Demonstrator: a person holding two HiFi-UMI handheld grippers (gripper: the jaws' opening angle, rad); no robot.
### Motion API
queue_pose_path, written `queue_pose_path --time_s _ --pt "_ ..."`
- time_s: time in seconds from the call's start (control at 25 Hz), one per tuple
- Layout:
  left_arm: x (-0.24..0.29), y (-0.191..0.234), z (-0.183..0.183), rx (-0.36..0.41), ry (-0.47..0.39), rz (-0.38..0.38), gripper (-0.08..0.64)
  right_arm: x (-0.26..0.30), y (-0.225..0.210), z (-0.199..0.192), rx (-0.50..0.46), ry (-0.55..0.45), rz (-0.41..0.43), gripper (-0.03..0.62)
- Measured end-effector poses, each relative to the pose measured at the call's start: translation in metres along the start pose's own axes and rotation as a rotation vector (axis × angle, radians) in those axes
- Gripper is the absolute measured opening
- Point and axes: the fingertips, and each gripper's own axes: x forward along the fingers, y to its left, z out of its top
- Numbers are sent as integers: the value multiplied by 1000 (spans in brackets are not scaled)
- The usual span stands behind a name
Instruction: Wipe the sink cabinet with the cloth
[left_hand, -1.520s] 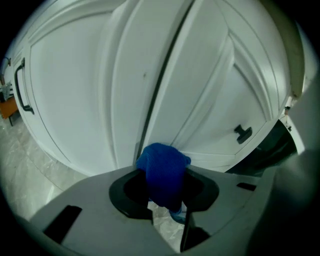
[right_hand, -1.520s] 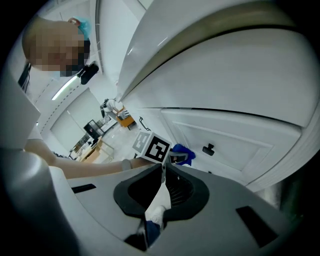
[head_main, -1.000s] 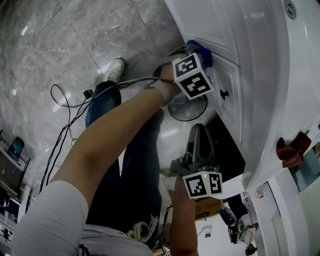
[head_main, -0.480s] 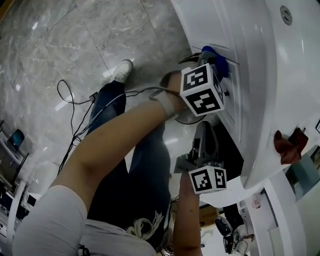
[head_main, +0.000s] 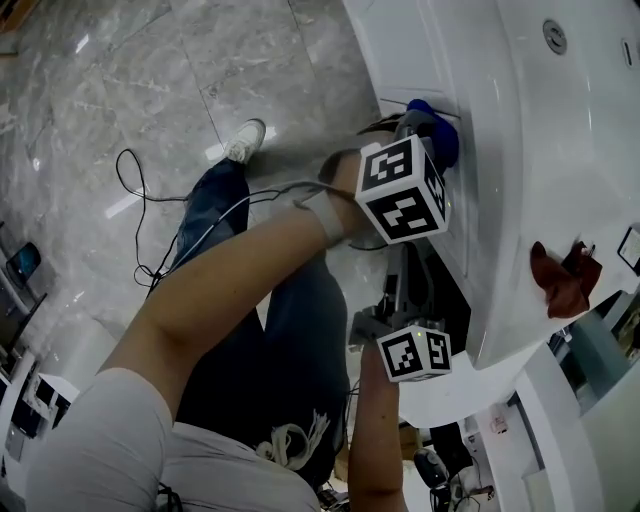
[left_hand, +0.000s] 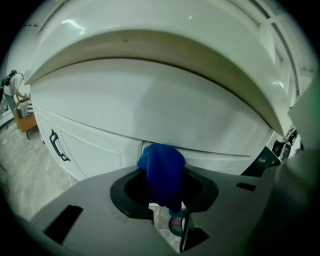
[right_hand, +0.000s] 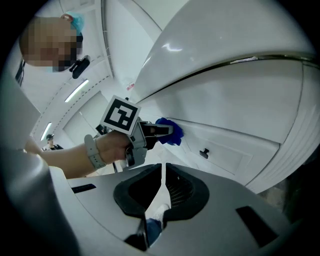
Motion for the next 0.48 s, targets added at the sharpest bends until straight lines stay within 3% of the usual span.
queue_pose_path --time_s 0.48 --pt "6 -30 -9 -27 -21 -6 118 -12 -22 -9 -45 27 36 37"
